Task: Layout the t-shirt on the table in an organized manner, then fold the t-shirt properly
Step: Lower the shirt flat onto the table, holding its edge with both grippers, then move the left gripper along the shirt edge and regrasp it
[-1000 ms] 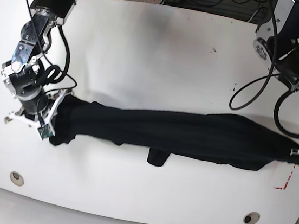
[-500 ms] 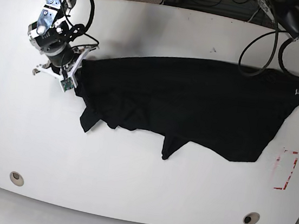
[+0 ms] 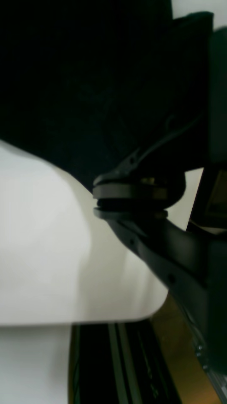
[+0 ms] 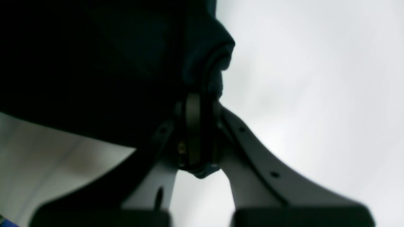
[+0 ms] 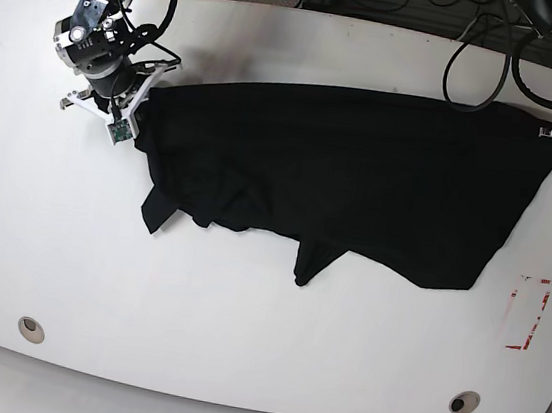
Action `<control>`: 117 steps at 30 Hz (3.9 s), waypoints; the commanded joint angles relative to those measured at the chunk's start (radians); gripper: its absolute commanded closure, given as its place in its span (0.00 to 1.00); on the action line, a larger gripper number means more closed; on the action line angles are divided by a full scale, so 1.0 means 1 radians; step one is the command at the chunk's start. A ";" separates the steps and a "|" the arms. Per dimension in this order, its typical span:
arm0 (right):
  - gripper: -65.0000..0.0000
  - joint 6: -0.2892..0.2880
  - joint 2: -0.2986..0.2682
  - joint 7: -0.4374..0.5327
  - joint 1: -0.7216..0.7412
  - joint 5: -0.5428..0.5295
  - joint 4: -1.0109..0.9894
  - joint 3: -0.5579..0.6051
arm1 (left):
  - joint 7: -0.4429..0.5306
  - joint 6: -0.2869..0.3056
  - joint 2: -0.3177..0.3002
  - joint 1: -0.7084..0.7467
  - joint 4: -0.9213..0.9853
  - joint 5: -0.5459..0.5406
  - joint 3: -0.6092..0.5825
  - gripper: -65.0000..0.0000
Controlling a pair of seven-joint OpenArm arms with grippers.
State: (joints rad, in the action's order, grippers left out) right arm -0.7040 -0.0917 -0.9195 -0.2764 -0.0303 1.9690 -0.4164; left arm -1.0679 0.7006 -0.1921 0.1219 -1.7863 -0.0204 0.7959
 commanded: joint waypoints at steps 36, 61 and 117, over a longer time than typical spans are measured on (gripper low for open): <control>1.00 0.006 0.016 0.021 0.007 -0.013 0.020 -0.012 | -0.064 -0.002 -0.031 -0.224 0.036 0.004 -0.275 0.54; 1.00 0.006 0.027 0.021 0.016 -0.013 0.022 -0.012 | 0.361 -0.002 -0.056 -0.741 1.014 0.004 -0.346 0.54; 1.00 0.006 0.027 0.021 0.029 -0.013 0.026 -0.012 | 0.475 -0.052 -0.071 -0.650 1.101 0.000 -0.464 0.54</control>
State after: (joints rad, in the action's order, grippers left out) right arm -0.6998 -0.0582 -0.9192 -0.2558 -0.0326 1.9709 -0.4255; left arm -0.5510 0.6476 -0.2718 -0.5228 -0.6788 -0.0391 0.3332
